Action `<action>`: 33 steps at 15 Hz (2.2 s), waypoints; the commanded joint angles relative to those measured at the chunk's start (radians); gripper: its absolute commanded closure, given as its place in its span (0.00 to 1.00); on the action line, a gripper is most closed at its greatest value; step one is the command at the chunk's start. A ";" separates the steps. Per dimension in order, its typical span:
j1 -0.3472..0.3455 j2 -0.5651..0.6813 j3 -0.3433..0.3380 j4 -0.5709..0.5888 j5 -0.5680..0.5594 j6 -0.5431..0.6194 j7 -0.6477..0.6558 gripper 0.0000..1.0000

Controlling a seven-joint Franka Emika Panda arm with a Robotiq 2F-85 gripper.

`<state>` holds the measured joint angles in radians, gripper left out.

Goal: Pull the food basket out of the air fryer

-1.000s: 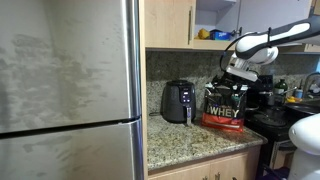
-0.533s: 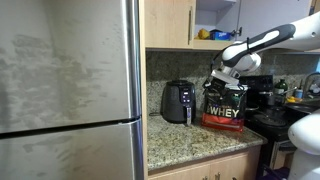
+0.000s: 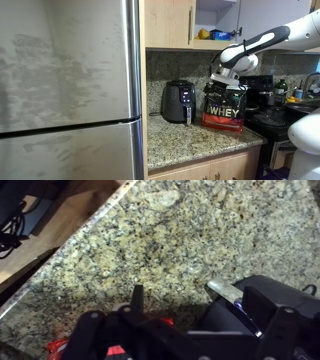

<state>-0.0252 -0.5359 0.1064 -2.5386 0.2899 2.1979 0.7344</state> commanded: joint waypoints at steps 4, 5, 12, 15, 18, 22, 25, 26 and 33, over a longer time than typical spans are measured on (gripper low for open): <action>-0.007 0.000 0.006 0.013 -0.071 -0.090 -0.003 0.00; -0.007 0.000 0.006 0.015 -0.071 -0.097 -0.002 0.00; -0.056 -0.007 0.057 -0.033 -0.196 0.179 0.075 0.00; -0.074 -0.003 0.081 -0.070 -0.196 0.386 0.175 0.00; -0.053 0.001 0.066 -0.057 -0.181 0.386 0.171 0.00; -0.054 0.001 0.071 -0.071 -0.179 0.429 0.190 0.00; -0.054 0.001 0.071 -0.071 -0.179 0.430 0.191 0.00; -0.058 -0.003 0.069 -0.067 -0.202 0.397 0.165 0.00; -0.026 -0.015 0.038 -0.045 -0.203 0.201 0.020 0.00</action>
<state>-0.0572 -0.5483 0.1555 -2.5977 0.0868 2.4364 0.7990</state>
